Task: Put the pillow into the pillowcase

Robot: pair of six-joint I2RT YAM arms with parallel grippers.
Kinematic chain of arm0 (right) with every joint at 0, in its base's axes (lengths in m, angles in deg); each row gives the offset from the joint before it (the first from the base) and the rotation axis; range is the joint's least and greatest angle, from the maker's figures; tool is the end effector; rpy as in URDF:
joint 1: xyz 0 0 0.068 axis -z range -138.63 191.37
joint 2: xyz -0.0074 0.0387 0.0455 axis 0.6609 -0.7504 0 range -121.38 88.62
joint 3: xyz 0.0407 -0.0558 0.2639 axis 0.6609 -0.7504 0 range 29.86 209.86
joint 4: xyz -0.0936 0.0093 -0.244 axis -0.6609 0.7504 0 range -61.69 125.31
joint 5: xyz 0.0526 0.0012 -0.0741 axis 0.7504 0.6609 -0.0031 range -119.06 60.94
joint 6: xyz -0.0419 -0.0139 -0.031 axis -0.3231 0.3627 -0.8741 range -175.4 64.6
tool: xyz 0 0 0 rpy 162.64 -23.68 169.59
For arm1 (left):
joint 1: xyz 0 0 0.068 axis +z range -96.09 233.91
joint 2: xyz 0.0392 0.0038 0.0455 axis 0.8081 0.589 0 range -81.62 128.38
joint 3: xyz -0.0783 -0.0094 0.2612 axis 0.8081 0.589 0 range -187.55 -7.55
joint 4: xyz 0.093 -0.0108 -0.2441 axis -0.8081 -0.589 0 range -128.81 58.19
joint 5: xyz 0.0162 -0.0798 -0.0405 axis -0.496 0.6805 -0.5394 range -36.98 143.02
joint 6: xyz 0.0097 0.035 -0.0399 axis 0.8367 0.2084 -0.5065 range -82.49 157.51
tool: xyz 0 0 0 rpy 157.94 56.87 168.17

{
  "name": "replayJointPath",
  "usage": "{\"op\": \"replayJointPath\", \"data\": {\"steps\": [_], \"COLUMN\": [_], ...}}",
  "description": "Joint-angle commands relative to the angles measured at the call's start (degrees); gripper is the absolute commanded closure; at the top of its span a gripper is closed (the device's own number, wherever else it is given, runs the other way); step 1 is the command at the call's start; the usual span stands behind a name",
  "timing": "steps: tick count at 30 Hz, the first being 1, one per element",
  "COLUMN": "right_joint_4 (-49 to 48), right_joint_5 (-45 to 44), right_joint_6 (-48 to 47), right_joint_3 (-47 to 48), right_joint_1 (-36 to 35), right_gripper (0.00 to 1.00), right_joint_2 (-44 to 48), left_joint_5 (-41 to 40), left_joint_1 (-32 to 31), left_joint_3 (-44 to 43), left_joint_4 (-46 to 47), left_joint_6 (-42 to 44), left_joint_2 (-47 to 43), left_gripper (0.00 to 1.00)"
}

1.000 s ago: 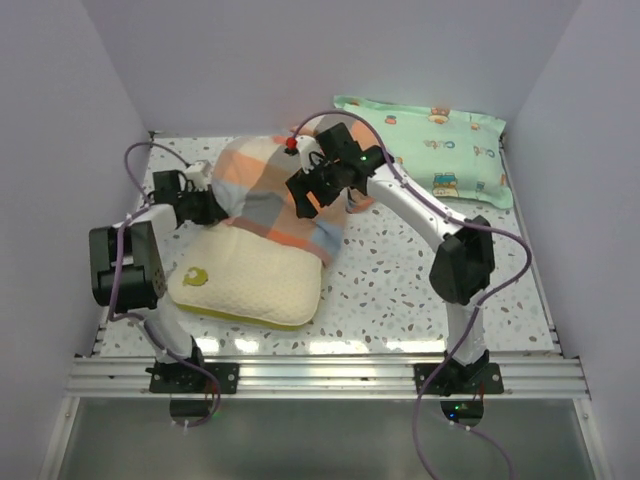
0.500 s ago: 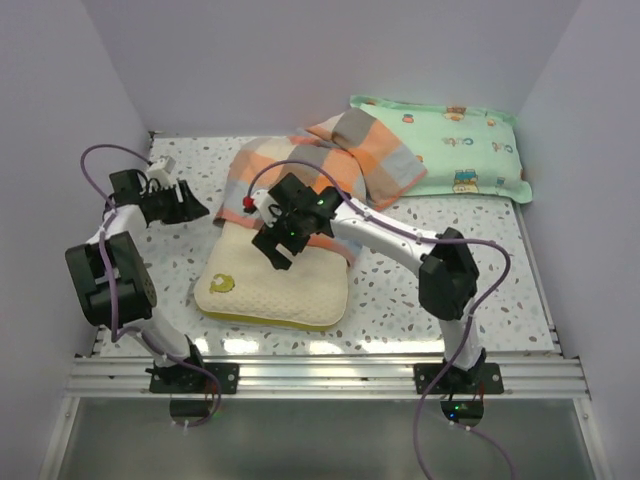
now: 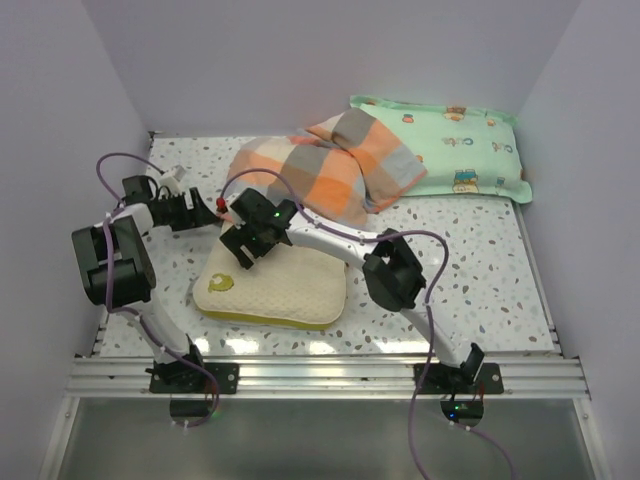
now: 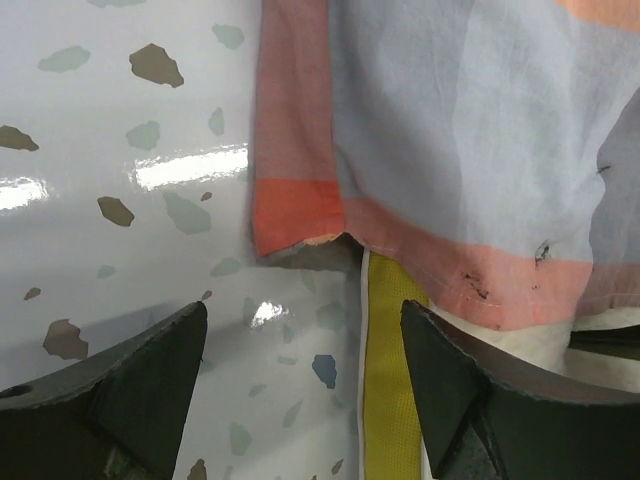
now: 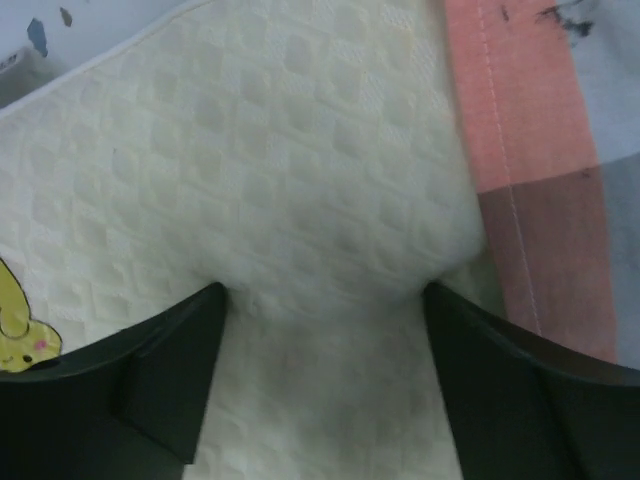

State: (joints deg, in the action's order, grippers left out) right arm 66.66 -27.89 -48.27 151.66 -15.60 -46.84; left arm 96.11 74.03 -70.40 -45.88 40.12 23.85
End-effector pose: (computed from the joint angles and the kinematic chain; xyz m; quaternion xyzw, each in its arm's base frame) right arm 0.2870 0.4430 0.2127 -0.4014 0.8561 0.1809 0.2707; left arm 0.3522 0.1031 0.1626 -0.0316 0.8968 -0.2923 0.3307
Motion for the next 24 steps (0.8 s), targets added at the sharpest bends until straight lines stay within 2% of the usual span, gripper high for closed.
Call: {"op": "replayJointPath", "data": {"steps": [1,4,5,7,8,11,12,17,21,24], "right_joint_4": [2.3,-1.3,-2.1,-3.2,-3.6,-5.3,-5.8,-6.9,-7.1,-6.8], "right_joint_5": [1.5,4.5,5.0,5.8,6.1,6.3,6.1,3.1,2.6,2.8], "right_joint_6": [4.3,4.4,4.1,3.8,3.3,2.7,2.6,2.4,2.2,1.0], "right_joint_3": [3.0,-5.3,-7.0,-10.6,-11.7,-15.6,-16.9,-18.5,-21.7,-26.2], "right_joint_1": [0.4,1.1,1.3,1.5,1.7,1.9,1.9,3.9,5.7,6.9], "right_gripper": [0.23,0.5,0.66,0.83,0.98,1.0,1.0,1.0,1.0,1.0], "right_joint_2": [-6.4,-3.3,-2.0,1.7,3.0,7.9,9.2,13.8,16.7,20.5], "left_joint_5": [-0.8,-2.2,-2.7,-2.4,-2.0,-0.6,0.2,3.0,6.7,6.9], "left_joint_1": [-0.1,-0.5,-1.0,-1.3,-1.7,-3.3,-3.8,-4.6,-2.7,-2.3], "left_joint_3": [-2.3,-3.2,-4.1,-5.6,-6.1,-7.8,-8.2,-8.7,-5.1,-2.5], "left_joint_4": [4.3,7.1,8.3,9.2,10.3,12.8,12.9,8.3,6.7,1.2], "left_joint_6": [0.6,-0.4,-0.8,-2.3,-2.7,-6.0,-6.4,-5.5,-4.2,1.8], "left_joint_2": [2.2,5.2,6.1,8.9,10.0,12.8,14.0,14.6,11.3,7.2], "left_gripper": [0.18,0.21,0.21,0.24,0.24,0.29,0.35,0.51,0.34,0.3]}}
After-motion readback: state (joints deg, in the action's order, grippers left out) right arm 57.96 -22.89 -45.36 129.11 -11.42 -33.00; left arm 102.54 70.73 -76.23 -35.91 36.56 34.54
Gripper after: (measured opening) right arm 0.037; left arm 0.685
